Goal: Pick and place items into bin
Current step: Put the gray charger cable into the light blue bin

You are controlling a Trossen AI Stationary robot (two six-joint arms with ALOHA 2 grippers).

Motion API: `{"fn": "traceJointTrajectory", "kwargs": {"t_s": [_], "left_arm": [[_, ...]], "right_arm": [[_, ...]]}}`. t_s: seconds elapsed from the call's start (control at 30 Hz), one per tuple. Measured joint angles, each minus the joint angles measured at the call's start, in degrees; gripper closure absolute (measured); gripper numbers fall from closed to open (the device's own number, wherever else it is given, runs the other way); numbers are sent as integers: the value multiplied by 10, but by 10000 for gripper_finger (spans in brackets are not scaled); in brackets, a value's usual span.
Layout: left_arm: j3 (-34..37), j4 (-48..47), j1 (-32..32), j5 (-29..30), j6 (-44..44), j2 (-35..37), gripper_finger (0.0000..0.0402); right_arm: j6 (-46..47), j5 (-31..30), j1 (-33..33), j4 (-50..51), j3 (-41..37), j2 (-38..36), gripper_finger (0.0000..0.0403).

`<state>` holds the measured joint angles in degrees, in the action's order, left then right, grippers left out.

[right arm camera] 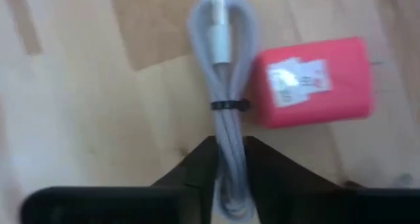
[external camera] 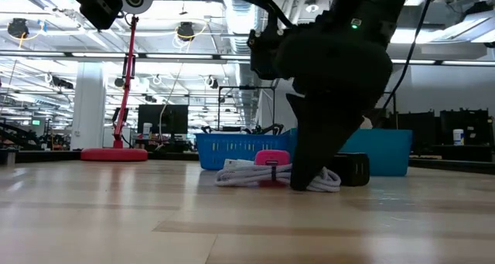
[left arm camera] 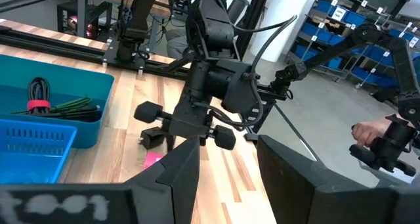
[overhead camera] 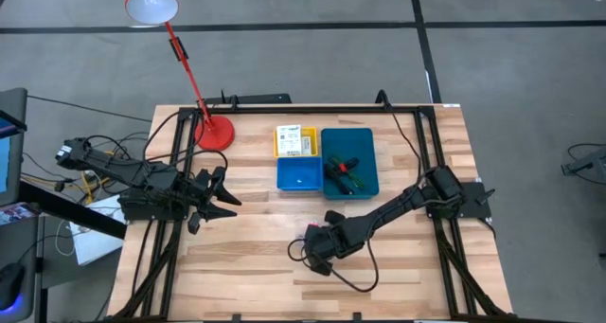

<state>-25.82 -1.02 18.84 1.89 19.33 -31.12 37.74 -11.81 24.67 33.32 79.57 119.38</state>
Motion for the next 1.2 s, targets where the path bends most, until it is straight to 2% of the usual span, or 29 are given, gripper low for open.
{"fn": "traceJointTrajectory", "kwargs": {"t_s": [0.13, 0.23, 0.47, 0.77, 1.03, 1.1, 1.2], "left_arm": [[0, 0, 0, 0, 0, 0, 260], [0, 0, 0, 0, 0, 0, 260], [0, 0, 0, 0, 0, 0, 260], [0, 0, 0, 0, 0, 0, 260], [0, -1, 0, 0, 0, 0, 260], [0, -4, 0, 0, 3, 0, 260], [0, -9, 0, 0, 4, 0, 260]], "right_arm": [[18, 17, 9, -16, 0, 1, 371], [23, 28, 18, -31, 1, 1, 390], [18, 17, 35, -5, 44, 2, 366], [20, -116, 25, 247, 164, 2, 393], [109, -259, -25, 512, 250, 2, 363], [141, -273, -43, 567, 254, 2, 367], [124, -271, -74, 559, 242, 1, 375]]}}
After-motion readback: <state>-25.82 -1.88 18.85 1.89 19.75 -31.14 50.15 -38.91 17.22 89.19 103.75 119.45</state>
